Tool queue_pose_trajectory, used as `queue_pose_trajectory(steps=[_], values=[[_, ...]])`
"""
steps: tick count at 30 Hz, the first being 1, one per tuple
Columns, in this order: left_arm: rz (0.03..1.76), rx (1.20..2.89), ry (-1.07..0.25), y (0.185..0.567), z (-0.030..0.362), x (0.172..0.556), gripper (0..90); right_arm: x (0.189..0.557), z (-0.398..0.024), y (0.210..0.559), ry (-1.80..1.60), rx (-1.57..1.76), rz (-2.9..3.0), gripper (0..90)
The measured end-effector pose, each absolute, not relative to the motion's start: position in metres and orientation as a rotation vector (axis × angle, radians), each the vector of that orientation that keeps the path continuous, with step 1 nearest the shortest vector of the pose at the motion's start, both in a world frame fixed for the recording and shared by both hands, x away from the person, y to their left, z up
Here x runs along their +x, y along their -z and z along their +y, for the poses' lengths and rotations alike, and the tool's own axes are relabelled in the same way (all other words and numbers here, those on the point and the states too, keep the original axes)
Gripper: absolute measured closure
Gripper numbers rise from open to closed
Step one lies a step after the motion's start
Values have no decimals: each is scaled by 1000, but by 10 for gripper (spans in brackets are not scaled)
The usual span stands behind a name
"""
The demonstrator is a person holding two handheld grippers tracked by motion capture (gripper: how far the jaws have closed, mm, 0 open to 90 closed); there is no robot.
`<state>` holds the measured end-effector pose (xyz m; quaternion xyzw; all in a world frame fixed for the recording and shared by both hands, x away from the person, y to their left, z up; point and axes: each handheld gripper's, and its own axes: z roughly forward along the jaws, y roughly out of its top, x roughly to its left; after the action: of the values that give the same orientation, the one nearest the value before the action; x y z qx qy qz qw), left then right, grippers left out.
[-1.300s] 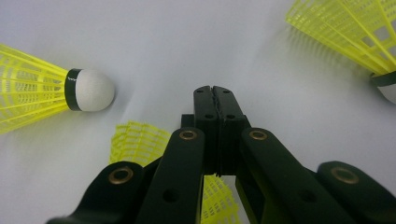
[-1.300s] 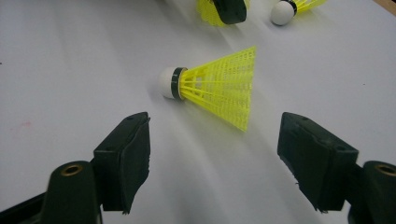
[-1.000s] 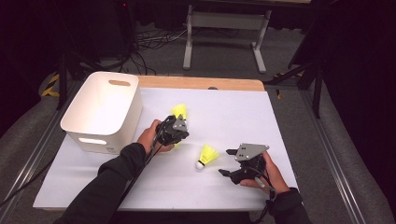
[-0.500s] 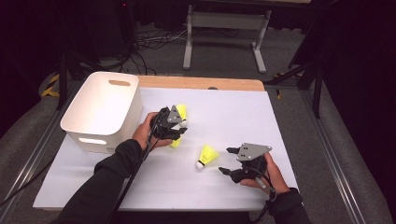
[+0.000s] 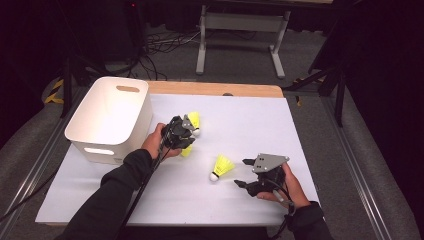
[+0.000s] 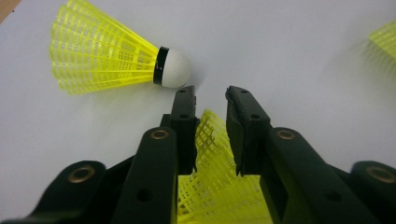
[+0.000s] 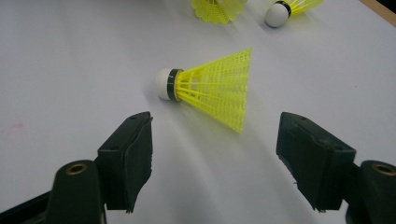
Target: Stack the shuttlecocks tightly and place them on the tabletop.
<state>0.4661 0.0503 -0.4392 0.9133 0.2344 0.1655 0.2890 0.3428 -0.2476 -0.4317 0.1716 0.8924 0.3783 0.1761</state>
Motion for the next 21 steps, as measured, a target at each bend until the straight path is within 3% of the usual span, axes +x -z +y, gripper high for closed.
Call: queue_pose_trajectory(steps=[3, 7, 21], values=[[646, 2436, -488, 440, 46, 469, 854, 343, -246, 433, -1058, 484, 2535, 281], [666, 2437, -514, 439, 41, 473, 877, 342, -245, 433, -1053, 476, 2539, 282], [741, 2412, -502, 436, 33, 482, 849, 342, -245, 433, -1052, 471, 2548, 282]])
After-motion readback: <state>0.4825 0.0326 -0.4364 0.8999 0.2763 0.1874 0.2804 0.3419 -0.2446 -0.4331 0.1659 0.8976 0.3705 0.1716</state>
